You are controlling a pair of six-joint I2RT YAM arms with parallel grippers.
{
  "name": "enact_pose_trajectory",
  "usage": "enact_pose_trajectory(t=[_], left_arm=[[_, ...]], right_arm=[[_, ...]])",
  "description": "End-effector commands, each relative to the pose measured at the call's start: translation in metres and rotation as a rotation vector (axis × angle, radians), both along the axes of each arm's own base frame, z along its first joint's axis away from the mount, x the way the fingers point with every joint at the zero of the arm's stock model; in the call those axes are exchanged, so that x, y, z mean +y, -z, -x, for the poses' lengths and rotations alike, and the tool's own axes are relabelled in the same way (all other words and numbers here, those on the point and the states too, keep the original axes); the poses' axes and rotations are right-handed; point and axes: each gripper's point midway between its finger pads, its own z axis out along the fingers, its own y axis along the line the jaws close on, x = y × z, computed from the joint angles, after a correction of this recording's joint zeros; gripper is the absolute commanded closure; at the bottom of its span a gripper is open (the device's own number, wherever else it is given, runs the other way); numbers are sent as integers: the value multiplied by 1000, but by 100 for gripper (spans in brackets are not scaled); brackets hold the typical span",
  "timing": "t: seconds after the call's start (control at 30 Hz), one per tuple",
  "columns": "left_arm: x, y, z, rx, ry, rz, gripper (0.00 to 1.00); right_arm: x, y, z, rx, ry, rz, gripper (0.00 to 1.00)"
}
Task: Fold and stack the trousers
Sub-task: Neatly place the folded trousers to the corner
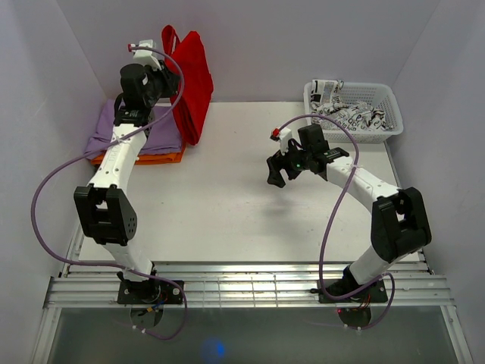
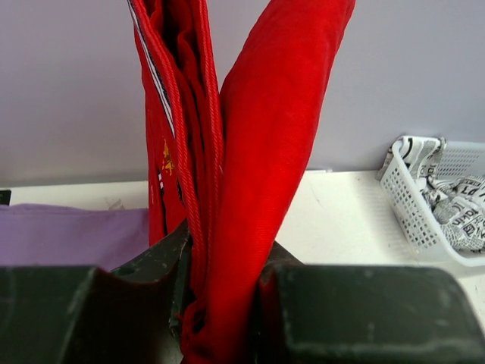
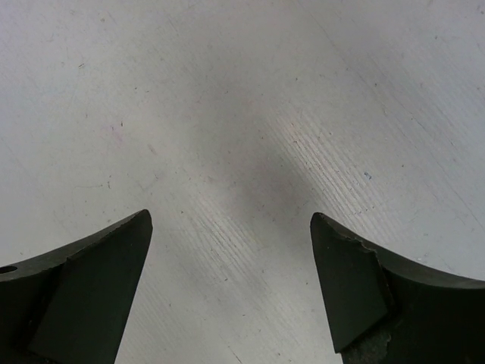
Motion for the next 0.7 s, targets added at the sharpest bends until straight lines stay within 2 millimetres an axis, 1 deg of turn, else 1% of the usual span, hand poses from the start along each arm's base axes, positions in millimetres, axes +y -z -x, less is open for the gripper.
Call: enact_pose_trajectory(t=[0.0,0.1,0.3,0.33,0.37,0.4,0.43,0.47,0.5,0.53,0.57,0.6,0.67], left_arm=[[5,-115,21,-302,12,36,100],[10,-116,25,-294,1,49,100],[40,-113,30,-284,-49,54,100],[60,-111,28,-277,-87,49,100],[66,-107,28,-270,-100,47,100],[79,-108,30,-275,-117,48,100],[86,-106,30,-280,-125,43,100],[92,-100,29,-269,-137,36,100],[105,-97,30,-264,-154,29,100],[113,-96,30,-267,-166,26,100],[119,-91,29,-258,-177,23,100],[136,-79,28,-236,-209,20,100],[150,-64,26,-217,-221,14,100]], right_arm=[[3,-4,-3,2,-2,-17,10],[4,-2,-3,12,-3,-20,10],[6,1,-4,29,-2,-21,10],[5,2,-4,32,0,-19,10],[5,3,-3,35,-1,-19,10],[6,3,-3,36,-2,-20,10],[6,4,-3,39,-2,-19,10],[5,6,-2,45,0,-17,10],[5,7,-2,50,-1,-16,10],[5,8,-2,52,0,-14,10],[4,8,-2,52,1,-11,10],[4,9,-2,52,0,-9,10],[4,11,-1,56,-2,-6,10]])
